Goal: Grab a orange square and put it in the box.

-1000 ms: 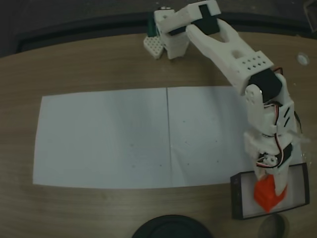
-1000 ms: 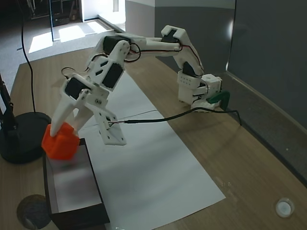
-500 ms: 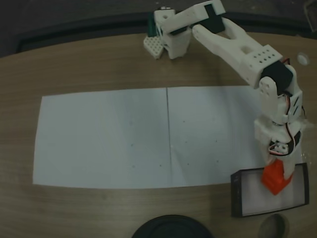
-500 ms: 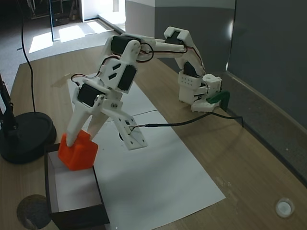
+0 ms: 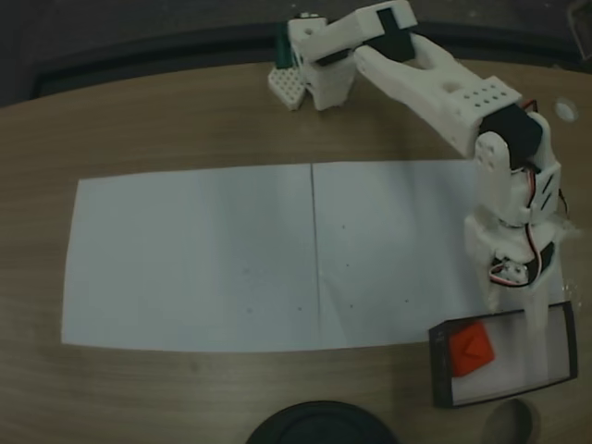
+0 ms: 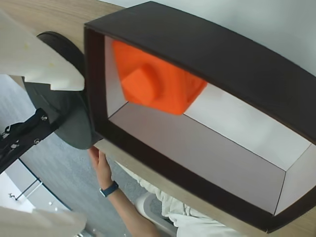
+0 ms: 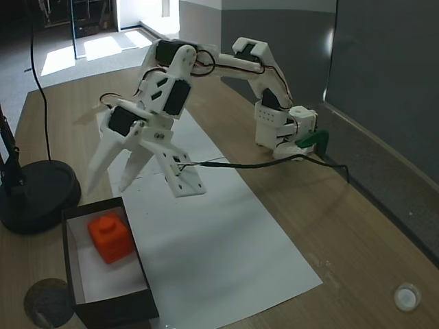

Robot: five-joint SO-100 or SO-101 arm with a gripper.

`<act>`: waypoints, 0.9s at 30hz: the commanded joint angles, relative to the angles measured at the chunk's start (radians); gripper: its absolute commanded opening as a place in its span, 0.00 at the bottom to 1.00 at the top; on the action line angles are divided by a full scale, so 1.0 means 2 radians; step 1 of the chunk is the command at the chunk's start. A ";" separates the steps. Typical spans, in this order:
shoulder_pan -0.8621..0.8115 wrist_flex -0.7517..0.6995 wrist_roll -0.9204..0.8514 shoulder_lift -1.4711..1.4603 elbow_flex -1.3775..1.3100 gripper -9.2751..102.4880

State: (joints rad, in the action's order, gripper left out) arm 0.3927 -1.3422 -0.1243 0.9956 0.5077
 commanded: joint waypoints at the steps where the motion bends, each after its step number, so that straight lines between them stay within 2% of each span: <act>1: -0.025 -0.040 -0.018 0.093 -0.064 0.11; 2: -0.038 -0.058 -0.018 0.104 -0.072 0.07; 10: -0.149 -0.191 0.029 0.242 -0.153 0.08; 16: -0.243 -0.195 0.031 0.414 -0.100 0.08; 21: -0.303 -0.195 0.032 0.603 0.072 0.08; 27: -0.292 -0.186 0.035 0.866 0.360 0.08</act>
State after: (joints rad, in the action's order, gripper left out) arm -0.1933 -1.7349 -0.0583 2.5096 0.9848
